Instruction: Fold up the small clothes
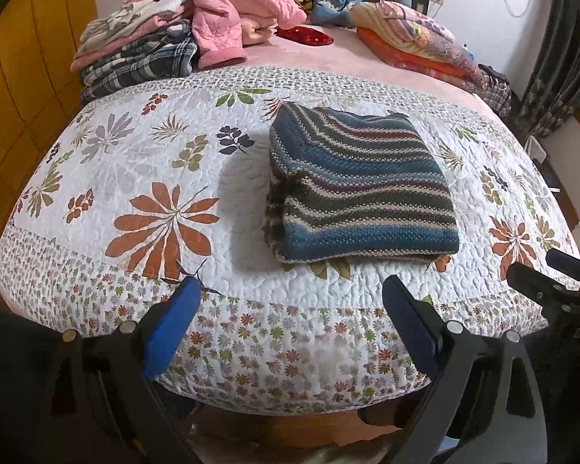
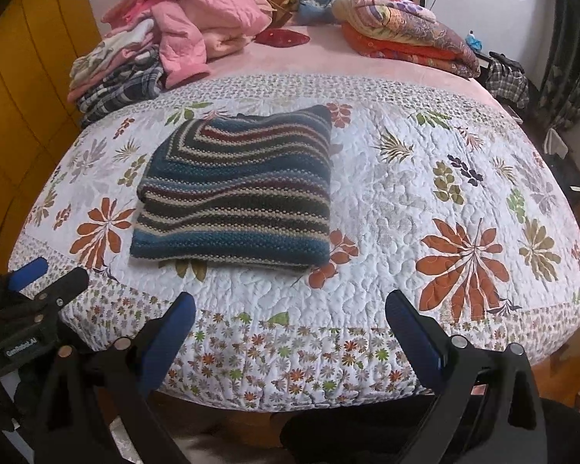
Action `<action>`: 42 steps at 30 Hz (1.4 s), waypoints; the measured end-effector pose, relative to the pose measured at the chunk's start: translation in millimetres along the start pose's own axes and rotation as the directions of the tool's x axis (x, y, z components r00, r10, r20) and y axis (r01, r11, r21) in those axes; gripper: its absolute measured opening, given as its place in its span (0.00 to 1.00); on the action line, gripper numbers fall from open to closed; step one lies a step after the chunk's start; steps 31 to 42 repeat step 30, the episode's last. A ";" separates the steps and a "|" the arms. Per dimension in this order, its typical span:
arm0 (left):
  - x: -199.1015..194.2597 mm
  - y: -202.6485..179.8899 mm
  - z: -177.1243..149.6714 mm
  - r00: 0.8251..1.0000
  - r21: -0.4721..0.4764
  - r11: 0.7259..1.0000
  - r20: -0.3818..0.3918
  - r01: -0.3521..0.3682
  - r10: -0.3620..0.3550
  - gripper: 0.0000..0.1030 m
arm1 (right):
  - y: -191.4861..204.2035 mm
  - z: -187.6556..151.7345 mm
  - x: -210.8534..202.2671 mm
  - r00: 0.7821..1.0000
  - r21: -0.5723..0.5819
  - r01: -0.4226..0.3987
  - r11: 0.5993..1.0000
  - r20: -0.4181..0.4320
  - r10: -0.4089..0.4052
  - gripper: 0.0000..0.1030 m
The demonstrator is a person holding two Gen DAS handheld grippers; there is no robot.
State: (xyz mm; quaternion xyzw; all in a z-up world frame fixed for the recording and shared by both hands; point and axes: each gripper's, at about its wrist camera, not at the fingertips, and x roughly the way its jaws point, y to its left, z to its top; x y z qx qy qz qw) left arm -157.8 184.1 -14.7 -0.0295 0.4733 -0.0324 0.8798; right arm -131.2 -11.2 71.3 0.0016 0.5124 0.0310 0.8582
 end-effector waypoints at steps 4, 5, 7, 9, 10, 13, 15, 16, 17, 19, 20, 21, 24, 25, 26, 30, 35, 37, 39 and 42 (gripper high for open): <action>-0.2 -2.6 1.2 1.000 0.003 1.000 0.001 -0.002 0.002 0.92 | -2.4 0.7 1.5 1.000 0.012 -0.012 1.000 -0.007 0.012 0.96; 0.4 -3.3 1.6 1.000 0.003 1.000 0.000 0.000 0.000 0.92 | -2.8 0.9 1.6 1.000 0.014 -0.009 1.000 -0.006 0.009 0.96; 1.6 -5.3 2.0 1.000 0.007 1.000 -0.003 -0.001 0.001 0.92 | -3.4 1.1 1.7 1.000 0.017 -0.006 1.000 -0.006 0.006 0.96; 1.8 -6.8 2.1 1.000 0.012 1.000 -0.002 -0.002 0.002 0.92 | -4.4 1.4 1.9 1.000 0.024 -0.008 1.000 -0.006 0.008 0.96; 2.0 -7.1 2.2 1.000 0.013 1.000 -0.002 -0.002 0.002 0.92 | -4.9 1.5 1.8 1.000 0.027 -0.011 1.000 -0.006 0.011 0.96; 1.8 -8.2 2.2 1.000 0.015 1.000 0.002 -0.003 0.003 0.92 | -6.6 1.7 1.7 1.000 0.033 -0.009 0.999 -0.003 0.009 0.96; 1.9 -8.0 2.2 1.000 0.014 1.000 0.001 -0.003 0.003 0.92 | -7.3 2.1 1.8 1.000 0.034 -0.003 0.999 -0.001 0.003 0.96; 1.9 -8.0 2.2 1.000 0.014 1.000 0.000 -0.002 0.002 0.92 | -7.8 2.3 1.9 1.000 0.035 -0.003 0.999 -0.002 0.003 0.96; 1.7 -8.3 2.1 1.000 0.014 1.000 0.001 -0.002 0.002 0.92 | -8.0 2.3 1.9 1.000 0.036 -0.005 0.999 -0.003 0.005 0.96; 1.7 -8.3 2.0 1.000 0.014 1.000 0.001 -0.003 0.003 0.92 | -8.5 2.7 2.0 1.000 0.035 -0.005 0.999 -0.003 0.005 0.96; 1.5 -8.5 2.1 1.000 0.013 1.000 0.002 -0.003 0.003 0.92 | -8.8 2.7 2.2 1.000 0.035 -0.004 0.999 -0.003 0.004 0.96; 1.6 -8.1 1.9 1.000 0.013 1.000 0.001 -0.002 0.002 0.92 | -9.2 2.8 2.3 1.000 0.035 -0.003 0.999 -0.004 0.004 0.96; 0.6 -8.9 3.0 1.000 0.013 1.000 0.006 0.002 -0.002 0.92 | -10.0 2.9 2.6 1.000 0.036 -0.006 0.999 -0.007 0.006 0.96; -0.2 -9.5 3.4 1.000 0.014 1.000 0.008 0.003 -0.003 0.92 | -10.0 2.9 2.5 1.000 0.036 -0.005 0.999 -0.008 0.005 0.96; -0.6 -10.3 3.6 1.000 0.017 1.000 0.009 0.004 -0.004 0.92 | -10.1 2.9 2.5 1.000 0.038 -0.001 0.999 -0.009 0.002 0.96; -0.9 -12.7 3.4 1.000 0.021 1.000 0.010 0.003 -0.003 0.92 | -10.7 3.1 2.6 1.000 0.038 -0.004 0.999 -0.010 0.005 0.96; -0.9 -12.7 3.4 1.000 0.021 1.000 0.010 0.003 -0.003 0.92 | -10.7 3.1 2.6 1.000 0.038 -0.004 0.999 -0.010 0.005 0.96; -0.9 -12.7 3.4 1.000 0.021 1.000 0.010 0.003 -0.003 0.92 | -10.7 3.1 2.6 1.000 0.038 -0.004 0.999 -0.010 0.005 0.96; -0.9 -12.7 3.4 1.000 0.021 1.000 0.010 0.003 -0.003 0.92 | -10.7 3.1 2.6 1.000 0.038 -0.004 0.999 -0.010 0.005 0.96; -0.9 -12.7 3.4 1.000 0.021 1.000 0.010 0.003 -0.003 0.92 | -10.7 3.1 2.6 1.000 0.038 -0.004 0.999 -0.010 0.005 0.96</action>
